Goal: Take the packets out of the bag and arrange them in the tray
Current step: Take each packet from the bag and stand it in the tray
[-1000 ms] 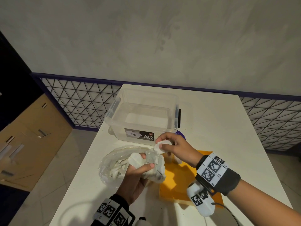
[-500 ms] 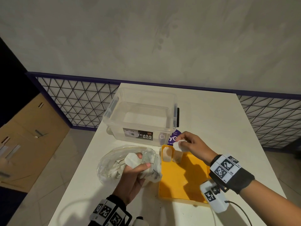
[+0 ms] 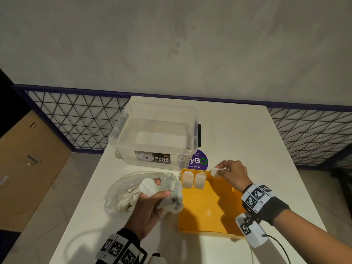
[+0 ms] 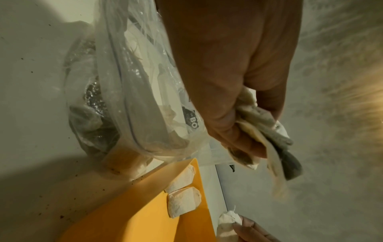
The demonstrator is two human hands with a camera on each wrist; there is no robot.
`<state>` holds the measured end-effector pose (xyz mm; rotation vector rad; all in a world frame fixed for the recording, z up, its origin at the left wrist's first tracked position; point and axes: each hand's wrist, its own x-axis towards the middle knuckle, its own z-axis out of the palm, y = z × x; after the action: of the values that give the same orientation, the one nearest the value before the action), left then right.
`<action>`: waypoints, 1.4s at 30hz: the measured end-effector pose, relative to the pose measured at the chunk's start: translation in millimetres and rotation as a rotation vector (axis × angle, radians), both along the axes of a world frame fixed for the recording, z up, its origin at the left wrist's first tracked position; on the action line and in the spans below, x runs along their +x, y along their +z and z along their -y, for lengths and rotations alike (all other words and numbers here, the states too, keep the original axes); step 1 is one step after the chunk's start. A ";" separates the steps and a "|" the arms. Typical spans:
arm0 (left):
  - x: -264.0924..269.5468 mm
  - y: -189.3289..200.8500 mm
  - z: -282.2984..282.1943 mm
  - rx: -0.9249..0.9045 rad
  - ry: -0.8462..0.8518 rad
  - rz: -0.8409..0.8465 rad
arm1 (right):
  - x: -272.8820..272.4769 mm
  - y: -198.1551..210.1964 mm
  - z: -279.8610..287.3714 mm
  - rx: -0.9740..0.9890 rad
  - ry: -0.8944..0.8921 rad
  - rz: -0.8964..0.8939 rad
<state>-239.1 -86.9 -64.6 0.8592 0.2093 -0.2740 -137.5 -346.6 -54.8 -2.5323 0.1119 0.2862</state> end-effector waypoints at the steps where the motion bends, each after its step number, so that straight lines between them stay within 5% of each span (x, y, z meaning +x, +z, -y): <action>1: 0.1 -0.3 -0.1 0.002 -0.008 0.007 | 0.8 -1.7 0.0 0.002 -0.006 0.006; 7: 1.6 -10.7 -4.5 0.007 -0.024 -0.004 | -2.0 -4.9 -2.2 0.157 0.018 -0.075; 23: -4.8 -10.3 -8.0 0.008 0.008 -0.039 | 5.2 -20.3 0.2 -0.065 0.245 -0.219; 34: -9.8 13.2 3.2 0.002 0.049 -0.071 | 1.7 -24.0 -11.7 -0.460 0.333 -0.009; 42: -8.8 13.4 4.6 0.002 0.071 -0.107 | 6.0 -21.6 -9.6 -0.463 0.388 0.114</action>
<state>-247.9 -91.5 -51.3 0.8377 0.3392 -0.2540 -131.5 -337.0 -76.5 -3.0145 -0.4069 0.2908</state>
